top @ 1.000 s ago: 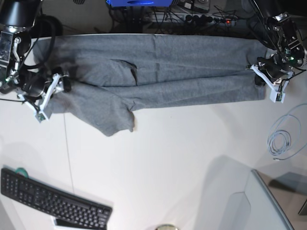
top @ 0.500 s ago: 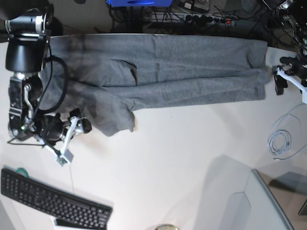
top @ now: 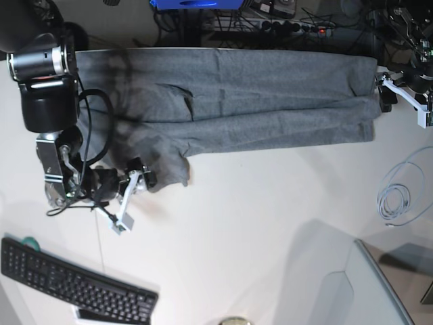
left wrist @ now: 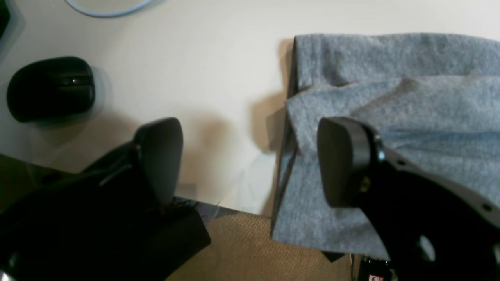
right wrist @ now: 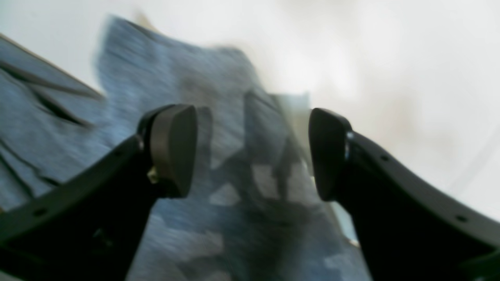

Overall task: Layout the t-shirt on the table in an organized manner, then fold the t-shirt properly
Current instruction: 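Release the hem and reposition both grippers onto the folded shirt's ends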

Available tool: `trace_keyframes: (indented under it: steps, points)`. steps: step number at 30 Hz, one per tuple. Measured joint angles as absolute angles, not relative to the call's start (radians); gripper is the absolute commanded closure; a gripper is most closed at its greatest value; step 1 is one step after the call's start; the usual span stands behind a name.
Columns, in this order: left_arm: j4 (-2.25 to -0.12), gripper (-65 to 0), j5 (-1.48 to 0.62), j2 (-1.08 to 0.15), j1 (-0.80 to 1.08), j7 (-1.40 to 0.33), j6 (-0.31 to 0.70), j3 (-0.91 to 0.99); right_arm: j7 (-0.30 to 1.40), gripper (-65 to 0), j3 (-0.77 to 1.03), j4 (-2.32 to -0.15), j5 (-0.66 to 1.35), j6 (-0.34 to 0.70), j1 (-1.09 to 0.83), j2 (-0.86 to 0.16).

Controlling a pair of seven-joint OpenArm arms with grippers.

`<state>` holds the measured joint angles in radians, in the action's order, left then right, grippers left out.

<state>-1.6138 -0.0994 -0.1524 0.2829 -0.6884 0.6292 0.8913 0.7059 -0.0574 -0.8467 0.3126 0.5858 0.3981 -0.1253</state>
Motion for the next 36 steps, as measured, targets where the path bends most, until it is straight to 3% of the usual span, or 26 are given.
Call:
trace_keyframes:
  steps: [3,5,15,29,36]
  points:
    - [-1.612,-51.0,-0.099,-0.153,0.282,-0.688,0.629,0.891,0.707,-10.4,-0.060,-0.847,0.311,0.586,0.398,-0.124]
    - [-1.612,-51.0,-0.099,-0.152,0.282,-0.688,0.629,0.891,0.708,0.0,-0.056,-0.836,0.312,0.586,0.399,-0.130]
    - [-1.612,-51.0,-0.099,-0.153,0.282,-0.688,0.629,0.891,0.718,-0.6,-0.052,-0.816,0.313,0.586,0.399,-0.127]
    - [-1.610,-51.0,-0.099,-0.156,0.275,-0.685,0.629,0.891,1.081,-0.6,0.094,-1.644,0.313,0.585,0.031,-0.086]
    - [-1.610,-51.0,-0.092,-0.169,0.247,-0.685,0.629,0.889,1.100,-0.6,0.096,-1.825,0.315,0.584,-0.194,-0.016]
